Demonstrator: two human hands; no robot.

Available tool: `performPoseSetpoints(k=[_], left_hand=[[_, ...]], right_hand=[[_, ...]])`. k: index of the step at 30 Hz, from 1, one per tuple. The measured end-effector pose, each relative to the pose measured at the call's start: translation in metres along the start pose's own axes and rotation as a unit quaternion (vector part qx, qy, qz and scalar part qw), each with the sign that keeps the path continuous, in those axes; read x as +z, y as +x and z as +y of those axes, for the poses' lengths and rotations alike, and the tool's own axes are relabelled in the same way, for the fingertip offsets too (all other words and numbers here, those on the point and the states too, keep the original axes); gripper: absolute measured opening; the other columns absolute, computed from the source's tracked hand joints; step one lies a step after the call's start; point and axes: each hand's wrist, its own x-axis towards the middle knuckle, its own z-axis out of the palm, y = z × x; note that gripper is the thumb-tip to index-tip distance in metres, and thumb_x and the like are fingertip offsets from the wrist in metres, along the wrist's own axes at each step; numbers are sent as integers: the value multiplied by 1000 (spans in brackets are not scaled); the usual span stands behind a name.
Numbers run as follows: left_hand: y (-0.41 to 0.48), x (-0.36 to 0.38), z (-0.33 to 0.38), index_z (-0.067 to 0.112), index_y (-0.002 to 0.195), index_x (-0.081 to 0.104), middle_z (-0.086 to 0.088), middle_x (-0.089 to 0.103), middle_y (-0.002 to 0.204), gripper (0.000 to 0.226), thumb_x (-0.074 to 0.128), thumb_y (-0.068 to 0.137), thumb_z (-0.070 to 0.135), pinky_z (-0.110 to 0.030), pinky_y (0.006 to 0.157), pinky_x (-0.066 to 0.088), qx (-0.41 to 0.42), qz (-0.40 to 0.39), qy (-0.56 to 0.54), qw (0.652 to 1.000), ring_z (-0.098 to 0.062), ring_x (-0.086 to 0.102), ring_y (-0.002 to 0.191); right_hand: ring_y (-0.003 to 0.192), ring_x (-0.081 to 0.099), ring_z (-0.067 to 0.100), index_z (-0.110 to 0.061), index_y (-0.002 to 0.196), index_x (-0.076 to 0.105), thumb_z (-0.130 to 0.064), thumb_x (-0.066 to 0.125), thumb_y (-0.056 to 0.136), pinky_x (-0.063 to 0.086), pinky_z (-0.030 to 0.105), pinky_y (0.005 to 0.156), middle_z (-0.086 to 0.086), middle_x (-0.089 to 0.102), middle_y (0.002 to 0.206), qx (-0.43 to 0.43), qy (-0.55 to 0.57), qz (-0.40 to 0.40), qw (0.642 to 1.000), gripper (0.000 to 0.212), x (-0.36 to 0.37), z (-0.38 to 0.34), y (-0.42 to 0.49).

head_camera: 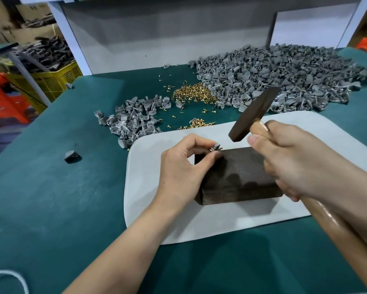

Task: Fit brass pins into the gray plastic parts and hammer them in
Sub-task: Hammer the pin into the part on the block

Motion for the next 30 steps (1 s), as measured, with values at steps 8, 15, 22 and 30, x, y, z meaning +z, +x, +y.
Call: performPoseSetpoints(k=[8,15,22,30], left_hand=[[3,-3,-3,19,75,65,5,64,109,17,73,77,3,-22,99,39,9,-30,58,998,2,56,107],[5,-3,-4,22,73,63,13,61,112,17,73,79,9,-11,88,36,-37,-42,70,996,14,51,103],[4,-3,-3,18,76,64,9,62,112,12,73,80,10,-11,90,37,-36,-40,74,996,12,52,101],[5,-2,-1,16,76,66,6,63,106,11,73,78,7,-6,88,35,-34,-34,80,996,9,54,95]], right_hand=[[24,27,15,-20,70,33,-37,41,94,31,21,31,-5,30,31,-1,-11,-63,998,31,-15,-11,-4],[23,33,18,-9,79,41,-39,36,98,35,26,33,-2,35,38,-8,-104,-78,991,35,-12,-29,-1],[21,33,15,-5,85,42,-38,34,99,31,21,28,-4,31,27,2,-118,-96,988,37,-12,-36,1],[22,28,13,-7,86,40,-34,34,101,28,18,28,-6,31,28,52,-75,-117,989,32,-10,-35,4]])
